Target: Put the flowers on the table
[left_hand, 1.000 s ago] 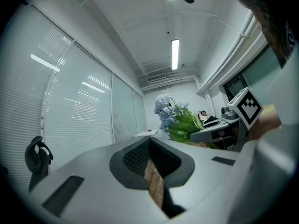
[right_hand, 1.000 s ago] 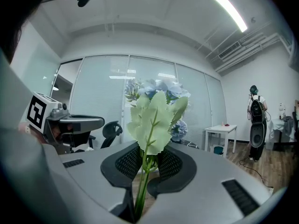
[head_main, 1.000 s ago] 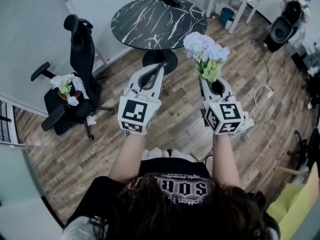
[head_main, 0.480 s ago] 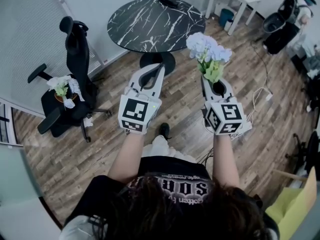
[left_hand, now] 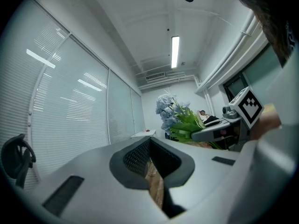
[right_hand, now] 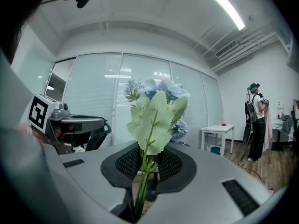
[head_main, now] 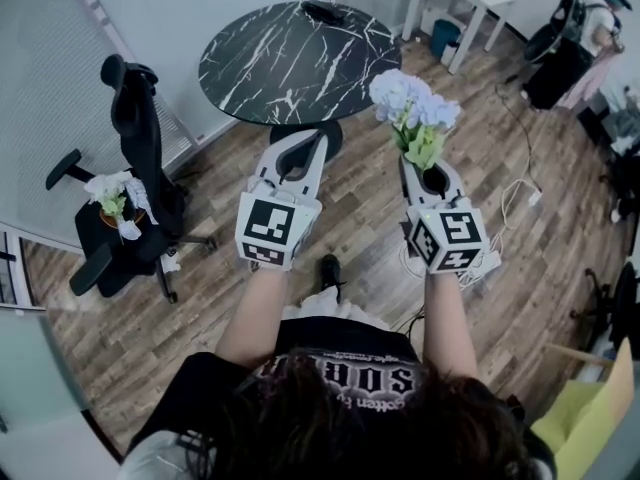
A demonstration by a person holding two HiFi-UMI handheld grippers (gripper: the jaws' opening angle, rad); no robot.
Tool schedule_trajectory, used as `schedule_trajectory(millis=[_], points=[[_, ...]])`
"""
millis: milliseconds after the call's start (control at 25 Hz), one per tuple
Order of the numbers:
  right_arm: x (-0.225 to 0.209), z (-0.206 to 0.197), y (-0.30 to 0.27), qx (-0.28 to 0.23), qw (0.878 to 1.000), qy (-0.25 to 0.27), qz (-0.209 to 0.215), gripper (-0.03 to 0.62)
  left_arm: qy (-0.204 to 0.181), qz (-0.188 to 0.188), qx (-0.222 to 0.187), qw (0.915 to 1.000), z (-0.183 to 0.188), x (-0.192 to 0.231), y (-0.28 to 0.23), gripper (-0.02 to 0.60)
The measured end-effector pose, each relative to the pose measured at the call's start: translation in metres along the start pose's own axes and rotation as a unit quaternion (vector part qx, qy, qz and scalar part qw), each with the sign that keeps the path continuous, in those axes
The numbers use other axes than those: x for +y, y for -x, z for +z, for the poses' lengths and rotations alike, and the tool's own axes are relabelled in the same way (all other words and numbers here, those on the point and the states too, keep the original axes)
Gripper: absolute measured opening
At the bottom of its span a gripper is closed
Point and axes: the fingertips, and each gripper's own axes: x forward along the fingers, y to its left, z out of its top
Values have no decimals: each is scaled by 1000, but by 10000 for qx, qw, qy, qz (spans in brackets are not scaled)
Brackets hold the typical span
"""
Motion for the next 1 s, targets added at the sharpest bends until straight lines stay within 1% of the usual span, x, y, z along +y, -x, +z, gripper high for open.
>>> schedule_trajectory(millis=[400, 720, 1000], points=[[-45, 0, -68, 169, 9999, -5, -5, 83, 69, -86, 27, 9999, -9, 38, -79, 3], [-75, 13, -138, 167, 9998, 74, 15, 83, 53, 15, -48, 10000, -8, 88, -140, 3], [-91, 23, -187, 112, 9999, 121, 44, 83, 61, 145, -79, 9998, -12, 126, -170, 3]])
